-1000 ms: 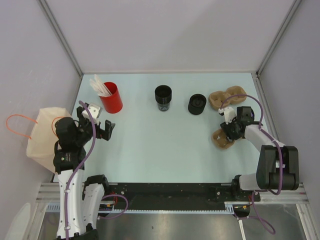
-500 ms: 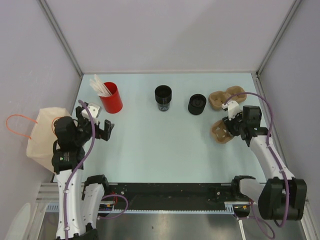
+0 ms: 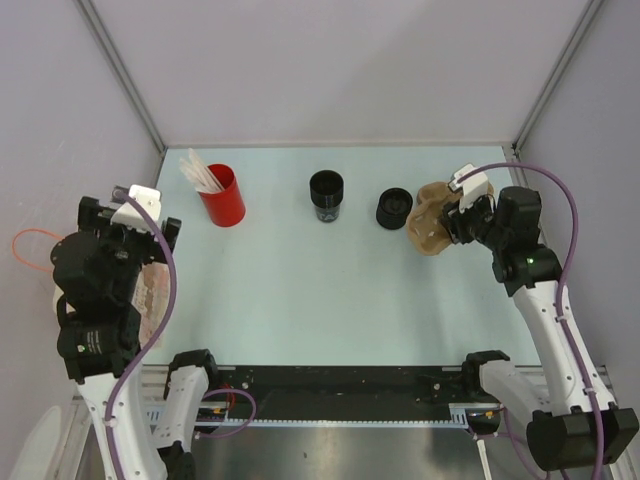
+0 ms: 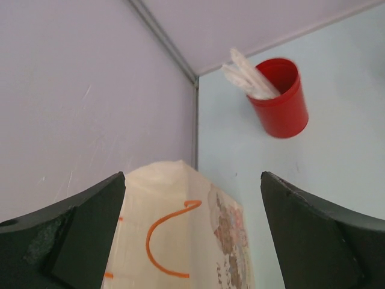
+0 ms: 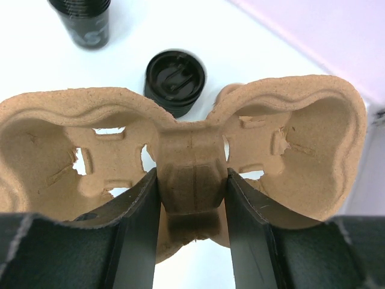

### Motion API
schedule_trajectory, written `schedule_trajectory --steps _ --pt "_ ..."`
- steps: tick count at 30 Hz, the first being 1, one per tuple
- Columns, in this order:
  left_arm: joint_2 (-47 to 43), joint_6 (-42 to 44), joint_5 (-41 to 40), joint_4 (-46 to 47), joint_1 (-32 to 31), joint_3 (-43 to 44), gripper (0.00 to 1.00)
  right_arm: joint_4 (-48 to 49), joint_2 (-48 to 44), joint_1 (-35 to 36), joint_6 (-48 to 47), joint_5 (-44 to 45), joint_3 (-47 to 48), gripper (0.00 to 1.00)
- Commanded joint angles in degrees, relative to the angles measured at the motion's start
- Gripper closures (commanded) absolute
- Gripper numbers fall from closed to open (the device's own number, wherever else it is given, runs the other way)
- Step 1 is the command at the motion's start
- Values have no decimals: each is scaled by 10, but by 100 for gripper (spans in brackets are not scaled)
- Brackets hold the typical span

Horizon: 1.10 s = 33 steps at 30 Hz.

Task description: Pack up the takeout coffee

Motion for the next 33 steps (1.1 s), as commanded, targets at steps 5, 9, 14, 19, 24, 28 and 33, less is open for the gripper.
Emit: schedule_trajectory --steps 5,9,14,19,24,28,33 --pt "25 10 -194 -72 5 35 0 12 -12 4 2 -61 -50 83" --pt "18 27 -235 -67 5 22 1 12 -17 7 -12 -61 -71 82" --pt "10 50 -266 -41 10 -9 1 10 -19 6 -9 -70 -74 83" --pt "16 59 -247 -46 23 -30 14 10 -22 -7 -6 -82 -76 83" --pt "23 72 -209 -26 57 -61 24 10 -27 -15 -5 -94 -79 83" --pt "40 80 -148 -13 111 -63 36 10 -24 -16 -5 -98 -82 83" --pt "58 91 -86 -2 164 -63 58 10 -21 -20 -6 -98 -83 83"
